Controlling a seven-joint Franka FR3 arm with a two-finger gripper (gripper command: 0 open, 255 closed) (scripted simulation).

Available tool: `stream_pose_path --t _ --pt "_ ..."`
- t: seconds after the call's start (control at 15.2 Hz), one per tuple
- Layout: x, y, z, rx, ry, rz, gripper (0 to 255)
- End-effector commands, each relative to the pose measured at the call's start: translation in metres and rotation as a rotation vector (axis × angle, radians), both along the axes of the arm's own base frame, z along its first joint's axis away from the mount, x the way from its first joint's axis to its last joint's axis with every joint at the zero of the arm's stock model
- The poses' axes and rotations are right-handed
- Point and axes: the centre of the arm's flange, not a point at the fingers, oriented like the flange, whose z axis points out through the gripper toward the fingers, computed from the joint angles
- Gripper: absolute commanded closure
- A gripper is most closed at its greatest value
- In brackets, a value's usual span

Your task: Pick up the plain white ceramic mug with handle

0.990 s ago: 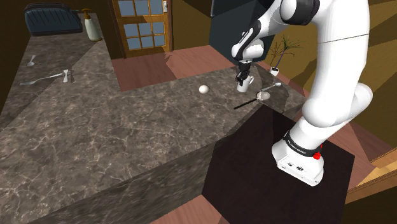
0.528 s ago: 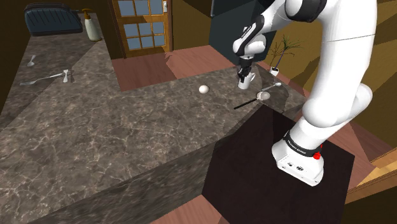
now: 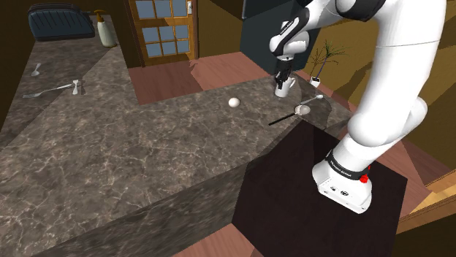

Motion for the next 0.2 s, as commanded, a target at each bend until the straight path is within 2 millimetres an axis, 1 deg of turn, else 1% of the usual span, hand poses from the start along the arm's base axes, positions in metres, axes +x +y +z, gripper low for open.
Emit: stream_pose_path --t 0.0,0.13 --pt "-0.0008 0.0007 0.0111 0.000 0.000 0.000 255" --pt "-0.0008 0.0007 0.0119 0.000 0.000 0.000 255"
